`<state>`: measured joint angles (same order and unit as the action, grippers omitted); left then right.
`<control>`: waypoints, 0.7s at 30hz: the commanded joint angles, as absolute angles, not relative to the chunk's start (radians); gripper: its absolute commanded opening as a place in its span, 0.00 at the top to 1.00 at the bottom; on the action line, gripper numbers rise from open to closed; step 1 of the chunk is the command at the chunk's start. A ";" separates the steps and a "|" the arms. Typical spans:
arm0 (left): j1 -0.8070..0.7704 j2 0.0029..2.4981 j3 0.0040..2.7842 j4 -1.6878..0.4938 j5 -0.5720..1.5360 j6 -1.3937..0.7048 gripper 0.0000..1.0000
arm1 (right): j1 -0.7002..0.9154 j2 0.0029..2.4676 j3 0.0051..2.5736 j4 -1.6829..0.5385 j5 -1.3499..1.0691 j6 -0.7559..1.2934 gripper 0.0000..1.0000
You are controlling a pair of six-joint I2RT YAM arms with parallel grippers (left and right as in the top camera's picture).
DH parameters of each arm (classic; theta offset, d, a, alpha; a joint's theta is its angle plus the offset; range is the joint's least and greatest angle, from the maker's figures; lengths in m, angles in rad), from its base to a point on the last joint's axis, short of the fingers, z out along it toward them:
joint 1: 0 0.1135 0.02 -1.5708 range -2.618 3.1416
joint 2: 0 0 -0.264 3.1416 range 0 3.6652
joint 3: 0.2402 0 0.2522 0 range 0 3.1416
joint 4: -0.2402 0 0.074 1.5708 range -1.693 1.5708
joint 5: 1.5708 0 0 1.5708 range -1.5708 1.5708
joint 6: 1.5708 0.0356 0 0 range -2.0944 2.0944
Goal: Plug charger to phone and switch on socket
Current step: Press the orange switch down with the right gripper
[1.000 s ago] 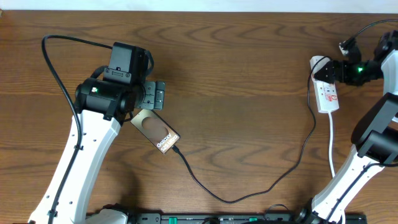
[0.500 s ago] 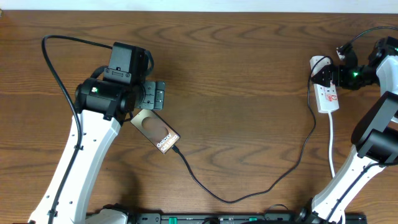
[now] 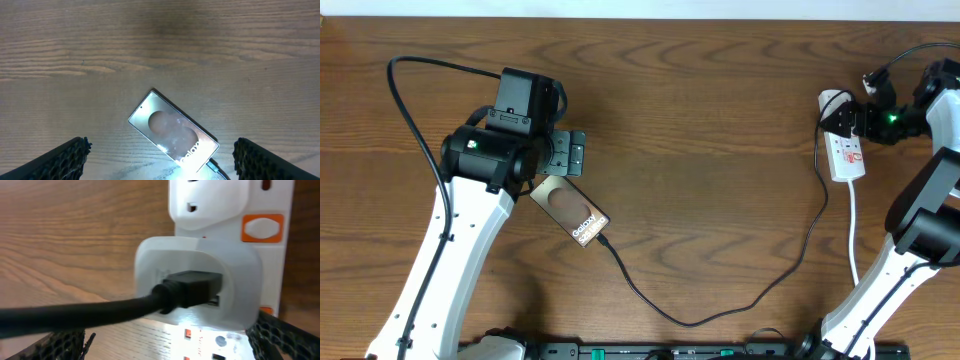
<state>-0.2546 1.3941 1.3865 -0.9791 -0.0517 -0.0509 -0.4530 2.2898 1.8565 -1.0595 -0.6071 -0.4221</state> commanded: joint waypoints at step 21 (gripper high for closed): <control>-0.256 1.386 1.398 -0.979 -0.061 -0.042 0.06 | -0.441 2.308 1.781 -1.093 -0.612 -0.274 0.01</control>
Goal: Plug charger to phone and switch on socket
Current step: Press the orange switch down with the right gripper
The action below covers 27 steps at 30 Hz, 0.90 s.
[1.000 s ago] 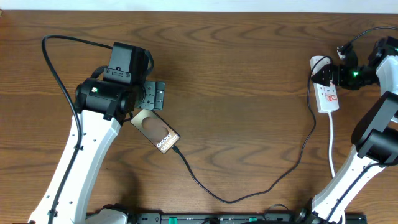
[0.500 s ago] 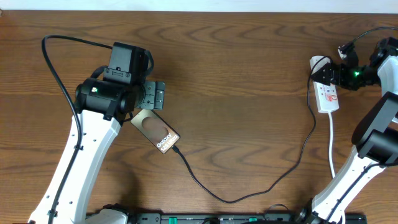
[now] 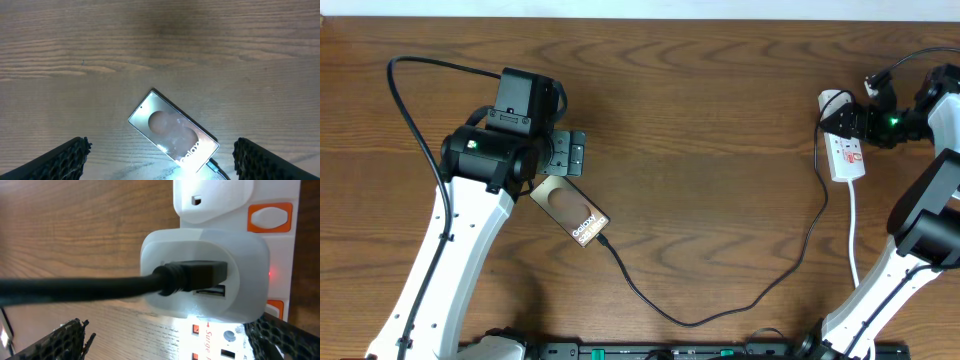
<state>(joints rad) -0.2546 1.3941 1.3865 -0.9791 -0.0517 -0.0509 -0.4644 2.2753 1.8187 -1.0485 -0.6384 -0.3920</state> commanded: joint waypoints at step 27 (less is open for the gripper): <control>-0.256 1.386 1.398 -0.979 -0.061 -0.042 0.06 | -0.507 1.838 1.944 -1.330 -0.349 0.014 0.01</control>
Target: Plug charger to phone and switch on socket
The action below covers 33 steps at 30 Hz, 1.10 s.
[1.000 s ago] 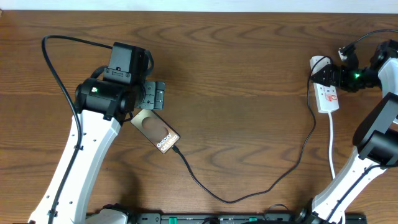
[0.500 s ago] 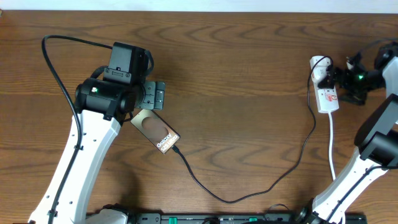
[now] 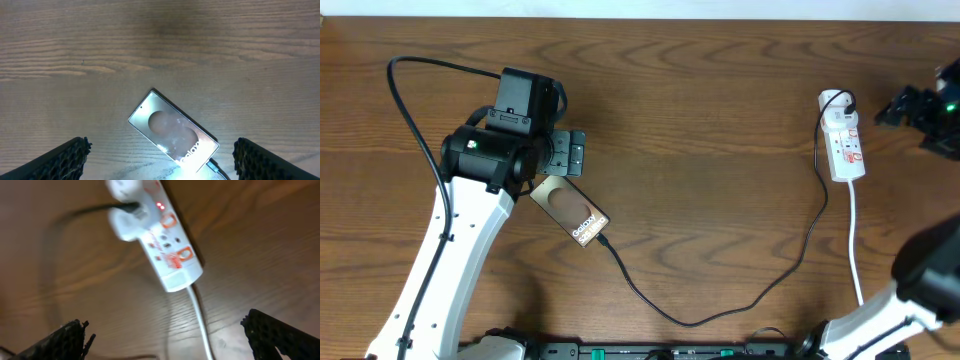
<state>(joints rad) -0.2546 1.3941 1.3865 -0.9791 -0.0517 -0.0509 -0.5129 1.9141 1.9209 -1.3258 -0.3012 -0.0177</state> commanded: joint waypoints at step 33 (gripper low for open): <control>-0.256 1.386 1.398 -0.979 -0.061 -0.042 0.06 | -0.507 1.723 1.943 -1.331 -0.349 0.014 0.01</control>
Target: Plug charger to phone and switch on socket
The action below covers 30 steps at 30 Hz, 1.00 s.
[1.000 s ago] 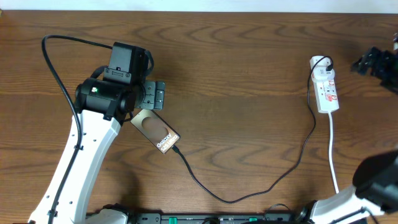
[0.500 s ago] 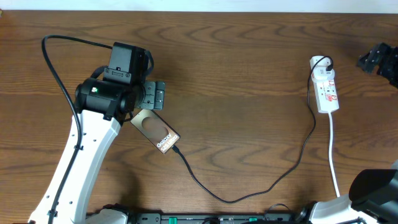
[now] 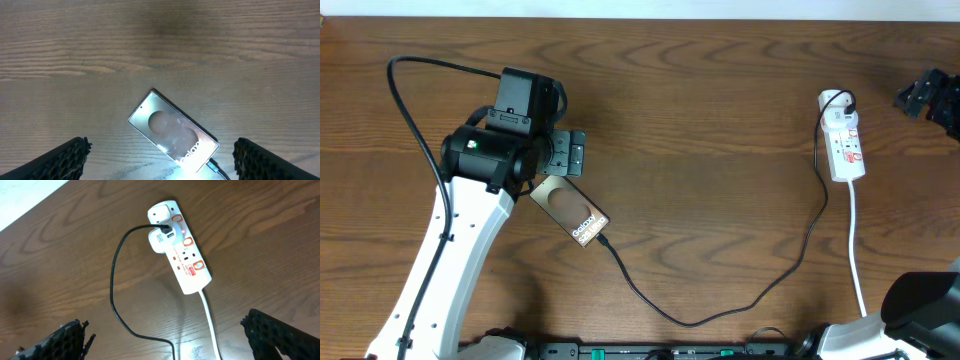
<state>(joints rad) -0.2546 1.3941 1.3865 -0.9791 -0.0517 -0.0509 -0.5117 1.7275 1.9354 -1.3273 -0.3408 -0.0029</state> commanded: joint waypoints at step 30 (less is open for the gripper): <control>-0.238 0.450 0.368 0.146 -0.033 -0.045 0.06 | -0.507 1.723 1.943 -1.331 -0.349 0.014 0.01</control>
<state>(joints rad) -0.2520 0.5274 0.5014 0.0429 -0.0322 -0.0483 -0.5117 1.7275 1.9354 -1.3277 -0.3428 0.0006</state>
